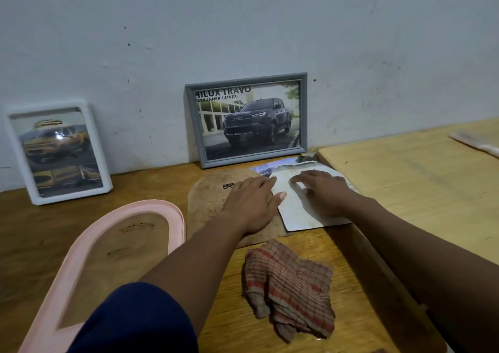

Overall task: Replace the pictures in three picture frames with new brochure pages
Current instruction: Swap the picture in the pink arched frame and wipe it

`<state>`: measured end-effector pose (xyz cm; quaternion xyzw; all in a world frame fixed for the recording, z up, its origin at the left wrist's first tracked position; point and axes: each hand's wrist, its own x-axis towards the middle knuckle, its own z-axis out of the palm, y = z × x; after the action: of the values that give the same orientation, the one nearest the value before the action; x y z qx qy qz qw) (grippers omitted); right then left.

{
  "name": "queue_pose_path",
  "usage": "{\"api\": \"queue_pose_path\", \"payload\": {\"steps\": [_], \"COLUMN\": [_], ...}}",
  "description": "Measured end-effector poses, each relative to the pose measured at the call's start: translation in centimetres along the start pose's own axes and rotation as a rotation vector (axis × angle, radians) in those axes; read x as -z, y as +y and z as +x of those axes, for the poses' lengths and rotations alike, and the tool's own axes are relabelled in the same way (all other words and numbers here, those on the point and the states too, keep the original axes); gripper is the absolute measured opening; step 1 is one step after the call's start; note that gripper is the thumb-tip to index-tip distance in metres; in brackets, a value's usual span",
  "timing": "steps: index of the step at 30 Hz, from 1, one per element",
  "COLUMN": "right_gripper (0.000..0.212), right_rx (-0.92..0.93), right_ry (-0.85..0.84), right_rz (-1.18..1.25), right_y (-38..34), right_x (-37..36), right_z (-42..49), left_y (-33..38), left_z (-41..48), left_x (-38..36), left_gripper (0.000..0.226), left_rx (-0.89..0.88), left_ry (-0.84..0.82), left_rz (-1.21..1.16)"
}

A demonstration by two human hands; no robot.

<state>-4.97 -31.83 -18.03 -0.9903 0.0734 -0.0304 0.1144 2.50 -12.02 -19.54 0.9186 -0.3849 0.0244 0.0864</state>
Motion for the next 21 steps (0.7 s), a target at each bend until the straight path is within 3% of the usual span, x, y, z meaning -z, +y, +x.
{"api": "queue_pose_path", "payload": {"steps": [16,21], "right_gripper": [0.047,0.048], "right_rx": [-0.009,-0.008], "right_ry": [-0.012,0.073], "right_rz": [-0.043,0.052], "right_y": [-1.0,-3.4], "right_x": [-0.9,0.8], "right_z": [-0.4,-0.6], "left_y": [-0.4,-0.4], "left_z": [-0.5,-2.2], "left_x": [1.0,3.0], "left_gripper": [0.06,0.059], "left_rx": [-0.005,0.012], "left_ry": [0.009,0.055], "left_rz": [-0.06,-0.085]}}
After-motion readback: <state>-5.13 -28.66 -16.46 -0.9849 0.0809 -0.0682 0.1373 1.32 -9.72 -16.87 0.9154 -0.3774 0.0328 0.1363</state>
